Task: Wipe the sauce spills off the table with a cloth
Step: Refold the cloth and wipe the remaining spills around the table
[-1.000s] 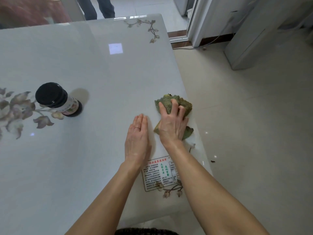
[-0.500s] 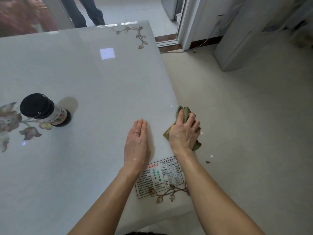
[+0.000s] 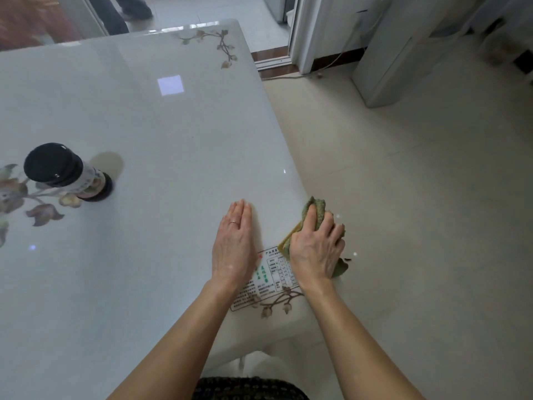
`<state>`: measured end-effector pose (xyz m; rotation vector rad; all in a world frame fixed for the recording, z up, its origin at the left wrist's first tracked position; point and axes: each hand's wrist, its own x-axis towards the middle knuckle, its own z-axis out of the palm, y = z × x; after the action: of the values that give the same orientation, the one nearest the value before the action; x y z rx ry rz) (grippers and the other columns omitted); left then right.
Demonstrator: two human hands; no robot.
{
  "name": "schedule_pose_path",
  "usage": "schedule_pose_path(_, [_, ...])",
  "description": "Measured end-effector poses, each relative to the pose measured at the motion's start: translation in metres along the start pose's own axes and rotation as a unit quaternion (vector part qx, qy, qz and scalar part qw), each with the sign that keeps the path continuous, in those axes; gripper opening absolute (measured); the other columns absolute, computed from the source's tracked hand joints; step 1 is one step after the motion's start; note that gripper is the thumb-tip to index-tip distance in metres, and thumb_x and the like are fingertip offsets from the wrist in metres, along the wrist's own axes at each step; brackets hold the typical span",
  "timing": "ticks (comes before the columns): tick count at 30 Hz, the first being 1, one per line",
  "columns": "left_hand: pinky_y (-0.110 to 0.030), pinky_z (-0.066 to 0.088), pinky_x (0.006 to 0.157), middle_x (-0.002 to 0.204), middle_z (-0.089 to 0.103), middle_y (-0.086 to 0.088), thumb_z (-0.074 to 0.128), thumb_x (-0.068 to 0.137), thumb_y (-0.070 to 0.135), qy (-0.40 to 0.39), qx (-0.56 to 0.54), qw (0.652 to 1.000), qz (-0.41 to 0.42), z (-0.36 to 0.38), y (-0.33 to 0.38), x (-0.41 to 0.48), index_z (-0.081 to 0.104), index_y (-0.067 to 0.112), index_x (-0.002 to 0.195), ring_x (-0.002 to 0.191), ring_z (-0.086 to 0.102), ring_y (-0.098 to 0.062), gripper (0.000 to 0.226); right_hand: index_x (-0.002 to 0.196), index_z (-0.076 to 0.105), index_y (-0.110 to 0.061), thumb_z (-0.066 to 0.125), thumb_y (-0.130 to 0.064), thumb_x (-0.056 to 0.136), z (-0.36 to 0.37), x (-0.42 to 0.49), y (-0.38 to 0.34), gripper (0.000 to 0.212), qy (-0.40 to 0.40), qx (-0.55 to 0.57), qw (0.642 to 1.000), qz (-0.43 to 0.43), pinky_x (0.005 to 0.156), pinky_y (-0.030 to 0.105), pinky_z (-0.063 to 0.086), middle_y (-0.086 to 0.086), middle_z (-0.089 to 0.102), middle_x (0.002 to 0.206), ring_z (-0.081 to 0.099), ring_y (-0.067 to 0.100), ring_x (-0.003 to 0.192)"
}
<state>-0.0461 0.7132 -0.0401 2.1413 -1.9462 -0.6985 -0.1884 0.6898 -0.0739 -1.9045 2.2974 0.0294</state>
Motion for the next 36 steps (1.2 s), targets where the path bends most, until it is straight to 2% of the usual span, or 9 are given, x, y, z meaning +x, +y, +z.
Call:
schedule_pose_path(4, [-0.029,0.001,0.119,0.158,0.000,-0.007,0.047,0.087,0.001,0.024,-0.005,1.000,0.001,0.004,0.002,-0.011,0.001,0.008,0.150,0.146,-0.003,-0.018,0.078,0.140,0.041,-0.015,0.047,-0.031,0.087,0.003,-0.024,0.033,0.056,-0.009,0.005,1.000,0.003,0.080,0.047,0.044,0.019,0.048,0.127,0.045,0.035,0.105])
schedule_pose_path(8, [-0.029,0.002,0.119,0.158,0.003,-0.007,0.037,0.087,-0.006,0.061,-0.010,0.998,-0.007,0.010,0.002,-0.024,0.004,0.009,0.150,0.146,0.000,-0.018,0.072,0.141,0.038,-0.019,0.045,-0.032,0.092,0.002,-0.024,0.039,0.051,-0.014,0.025,0.999,0.022,0.083,0.046,0.042,0.015,0.046,0.130,0.042,0.032,0.109])
schedule_pose_path(12, [-0.028,-0.003,0.118,0.158,-0.002,-0.006,0.035,0.091,-0.004,0.050,0.003,0.999,-0.017,0.017,0.002,-0.045,-0.002,0.011,0.149,0.146,-0.004,-0.017,0.071,0.136,0.046,-0.016,0.052,-0.028,0.088,0.007,-0.059,0.054,0.050,0.010,0.037,0.998,0.048,0.076,0.047,0.041,0.019,0.051,0.119,0.044,0.035,0.100])
schedule_pose_path(15, [-0.030,-0.002,0.119,0.158,-0.004,-0.006,0.036,0.091,-0.003,0.044,-0.005,0.999,-0.019,0.018,0.005,-0.057,-0.003,0.010,0.149,0.146,-0.006,-0.019,0.072,0.135,0.047,-0.017,0.053,-0.028,0.088,0.009,-0.071,0.061,0.049,0.016,0.033,0.997,0.063,0.074,0.047,0.043,0.019,0.051,0.118,0.044,0.036,0.098])
schedule_pose_path(20, [-0.032,0.001,0.119,0.158,-0.001,-0.007,0.028,0.088,-0.005,0.054,-0.017,0.998,-0.009,0.021,0.004,-0.075,0.000,0.012,0.150,0.146,-0.004,-0.019,0.070,0.136,0.046,-0.021,0.048,-0.029,0.090,0.011,-0.085,0.057,0.046,0.023,0.041,0.992,0.120,0.073,0.045,0.039,0.018,0.046,0.124,0.040,0.036,0.101])
schedule_pose_path(25, [-0.029,-0.002,0.119,0.158,0.000,-0.007,0.034,0.091,-0.003,0.062,-0.023,0.998,0.013,0.024,-0.012,-0.090,0.003,0.014,0.151,0.146,-0.004,-0.019,0.069,0.141,0.036,-0.024,0.040,-0.029,0.095,0.015,-0.095,0.049,0.047,0.019,0.071,0.980,0.187,0.077,0.046,0.043,0.016,0.032,0.138,0.034,0.037,0.110])
schedule_pose_path(28, [-0.027,-0.002,0.116,0.158,0.008,-0.009,0.039,0.089,-0.003,0.082,-0.032,0.996,0.019,0.023,-0.028,-0.101,0.012,0.014,0.150,0.146,0.003,-0.020,0.069,0.142,0.035,-0.021,0.039,-0.027,0.095,0.015,-0.102,0.038,0.047,0.034,0.095,0.970,0.222,0.082,0.051,0.045,0.018,0.026,0.143,0.032,0.040,0.115])
schedule_pose_path(31, [-0.028,0.003,0.117,0.156,0.015,-0.010,0.039,0.088,-0.006,0.105,-0.048,0.993,0.007,0.019,-0.050,-0.117,0.020,0.012,0.148,0.145,0.009,-0.022,0.066,0.144,0.033,-0.017,0.041,-0.023,0.095,0.016,-0.113,0.026,0.050,0.045,0.103,0.962,0.250,0.091,0.050,0.039,0.020,0.020,0.148,0.030,0.044,0.121])
schedule_pose_path(36, [-0.025,0.000,0.114,0.156,0.015,-0.013,0.037,0.084,-0.010,0.108,-0.051,0.993,-0.008,0.015,-0.085,-0.146,0.021,0.011,0.148,0.146,0.009,-0.023,0.069,0.147,0.027,-0.010,0.043,-0.015,0.092,0.019,-0.145,-0.011,0.058,0.027,0.121,0.959,0.254,0.091,0.049,0.039,0.025,0.011,0.152,0.031,0.046,0.116])
